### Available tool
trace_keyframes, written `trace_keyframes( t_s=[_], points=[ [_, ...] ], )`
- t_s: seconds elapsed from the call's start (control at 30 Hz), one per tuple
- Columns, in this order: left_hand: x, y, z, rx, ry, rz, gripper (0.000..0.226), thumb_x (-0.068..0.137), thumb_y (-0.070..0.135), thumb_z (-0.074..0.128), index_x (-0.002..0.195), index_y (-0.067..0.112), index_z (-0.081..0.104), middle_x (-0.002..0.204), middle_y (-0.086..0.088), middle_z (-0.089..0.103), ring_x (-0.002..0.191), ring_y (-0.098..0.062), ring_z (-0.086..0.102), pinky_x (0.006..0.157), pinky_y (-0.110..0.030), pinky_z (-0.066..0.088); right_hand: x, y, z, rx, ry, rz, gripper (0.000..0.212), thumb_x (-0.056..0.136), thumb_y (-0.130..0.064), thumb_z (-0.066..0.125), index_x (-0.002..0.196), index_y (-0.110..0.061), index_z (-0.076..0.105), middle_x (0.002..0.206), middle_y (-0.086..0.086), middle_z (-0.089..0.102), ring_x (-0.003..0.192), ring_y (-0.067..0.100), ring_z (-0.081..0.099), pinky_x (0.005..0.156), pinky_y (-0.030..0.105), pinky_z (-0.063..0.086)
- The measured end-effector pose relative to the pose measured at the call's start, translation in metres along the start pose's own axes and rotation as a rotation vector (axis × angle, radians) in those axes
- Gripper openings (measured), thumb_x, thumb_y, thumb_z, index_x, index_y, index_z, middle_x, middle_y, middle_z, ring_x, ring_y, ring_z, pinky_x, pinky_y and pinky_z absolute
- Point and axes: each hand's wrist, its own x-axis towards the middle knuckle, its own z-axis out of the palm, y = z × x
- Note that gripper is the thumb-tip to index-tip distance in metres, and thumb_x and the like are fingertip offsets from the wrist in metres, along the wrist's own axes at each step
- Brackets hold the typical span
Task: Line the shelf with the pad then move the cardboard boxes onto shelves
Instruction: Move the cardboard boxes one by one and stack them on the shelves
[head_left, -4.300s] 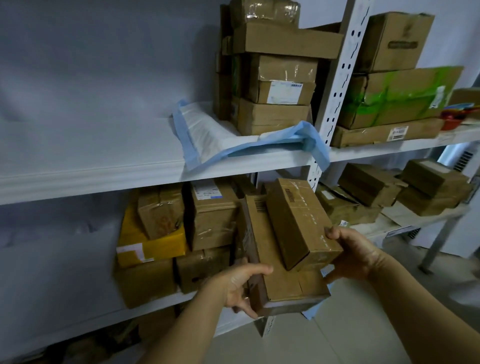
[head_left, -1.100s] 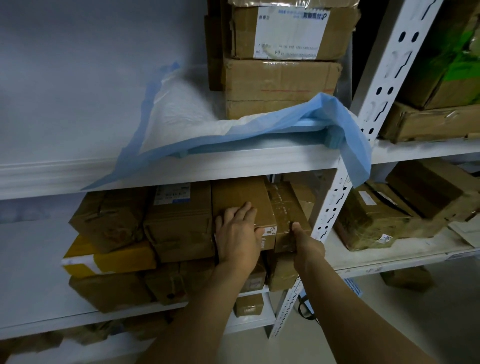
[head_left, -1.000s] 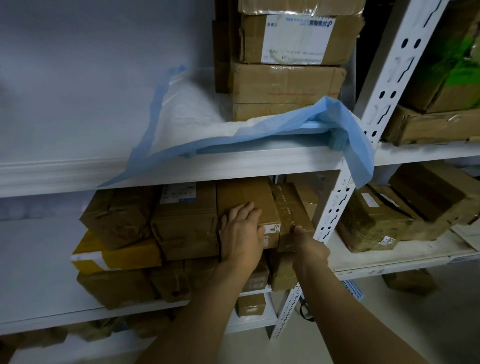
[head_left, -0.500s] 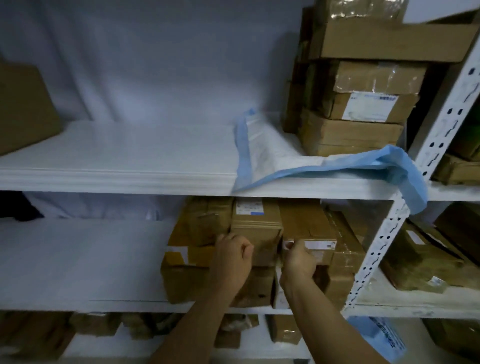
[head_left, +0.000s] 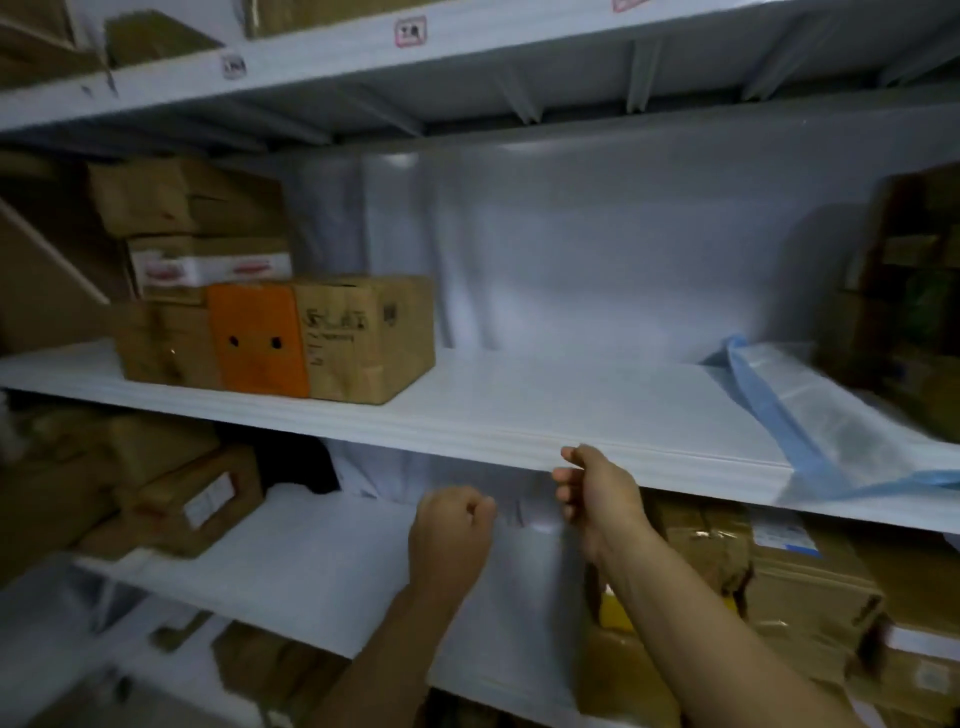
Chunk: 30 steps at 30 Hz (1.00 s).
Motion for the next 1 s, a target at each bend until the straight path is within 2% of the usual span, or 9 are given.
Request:
trace_keyframes(
  t_s=[0.1,0.2,0.33,0.47,0.57,0.7,0.83,0.93,1.0],
  points=[
    [0.036,-0.018,-0.038,0.000,0.067,-0.083,0.047,0.091,0.013,0.054,0.048,0.017,0.035,0.052,0.003,0.039,0.054,-0.011,0.039,0.054,-0.029,0.031,0.005,-0.023,0.038,-0.038,-0.067,-0.059,0.016,0.095,-0.019,0.043,0.089,-0.014,0.057,0.065,0.004,0.052,0.049,0.015,0.039,0.043,0.023,0.029],
    [0.071,-0.033,-0.066,-0.015,0.134,-0.195,0.040,0.093,0.018,0.053,0.055,0.014,0.041,0.058,0.001,0.045,0.065,-0.017,0.047,0.058,-0.027,0.033,0.014,-0.041,0.072,-0.085,-0.131,-0.105,0.016,0.096,-0.019,0.044,0.098,-0.011,0.056,0.072,0.006,0.054,0.054,0.016,0.045,0.048,0.024,0.034],
    [0.105,-0.043,-0.090,-0.135,0.158,-0.315,0.016,0.093,0.024,0.054,0.093,0.010,0.061,0.092,-0.007,0.064,0.089,-0.023,0.059,0.077,-0.028,0.046,0.032,-0.052,0.109,-0.166,-0.205,-0.113,0.021,0.097,-0.025,0.045,0.107,-0.011,0.057,0.085,0.006,0.060,0.072,0.017,0.058,0.060,0.027,0.047],
    [0.139,-0.055,-0.116,-0.185,0.191,-0.378,0.031,0.097,0.024,0.046,0.122,0.010,0.058,0.118,-0.012,0.061,0.105,-0.026,0.055,0.091,-0.033,0.045,0.048,-0.050,0.155,-0.271,-0.297,-0.128,0.020,0.099,-0.033,0.043,0.106,-0.018,0.053,0.100,0.004,0.058,0.097,0.021,0.060,0.085,0.036,0.051],
    [0.165,-0.060,-0.132,-0.181,0.195,-0.367,0.038,0.099,0.021,0.042,0.134,0.008,0.049,0.132,-0.012,0.054,0.119,-0.027,0.050,0.097,-0.034,0.039,0.055,-0.045,0.185,-0.364,-0.344,-0.163,0.023,0.100,-0.039,0.037,0.109,-0.022,0.050,0.104,-0.003,0.053,0.104,0.020,0.054,0.094,0.038,0.046],
    [0.212,-0.068,-0.149,-0.266,0.243,-0.372,0.037,0.100,0.014,0.038,0.136,0.010,0.047,0.138,-0.011,0.050,0.125,-0.028,0.048,0.098,-0.035,0.040,0.068,-0.041,0.217,-0.406,-0.382,-0.189,0.044,0.101,-0.044,0.032,0.138,-0.022,0.042,0.125,-0.002,0.051,0.119,0.022,0.047,0.101,0.040,0.038],
    [0.253,-0.081,-0.158,-0.294,0.250,-0.402,0.037,0.101,0.013,0.036,0.136,0.010,0.046,0.137,-0.012,0.050,0.122,-0.030,0.049,0.094,-0.037,0.042,0.075,-0.041,0.250,-0.394,-0.363,-0.201,0.045,0.101,-0.043,0.031,0.139,-0.023,0.042,0.138,-0.001,0.047,0.114,0.018,0.046,0.099,0.038,0.035],
    [0.277,-0.093,-0.155,-0.294,0.257,-0.370,0.032,0.099,0.013,0.037,0.127,0.012,0.052,0.129,-0.013,0.054,0.108,-0.027,0.055,0.089,-0.036,0.048,0.084,-0.040,0.274,-0.393,-0.314,-0.231,0.048,0.101,-0.043,0.032,0.143,-0.021,0.035,0.144,0.001,0.042,0.130,0.023,0.041,0.106,0.041,0.032],
    [0.287,-0.098,-0.151,-0.286,0.258,-0.349,0.033,0.098,0.012,0.038,0.129,0.012,0.051,0.130,-0.012,0.053,0.108,-0.026,0.055,0.093,-0.041,0.049,0.087,-0.040,0.286,-0.387,-0.283,-0.249,0.050,0.101,-0.041,0.034,0.146,-0.021,0.030,0.148,0.003,0.039,0.136,0.025,0.036,0.110,0.041,0.029]
  ],
)
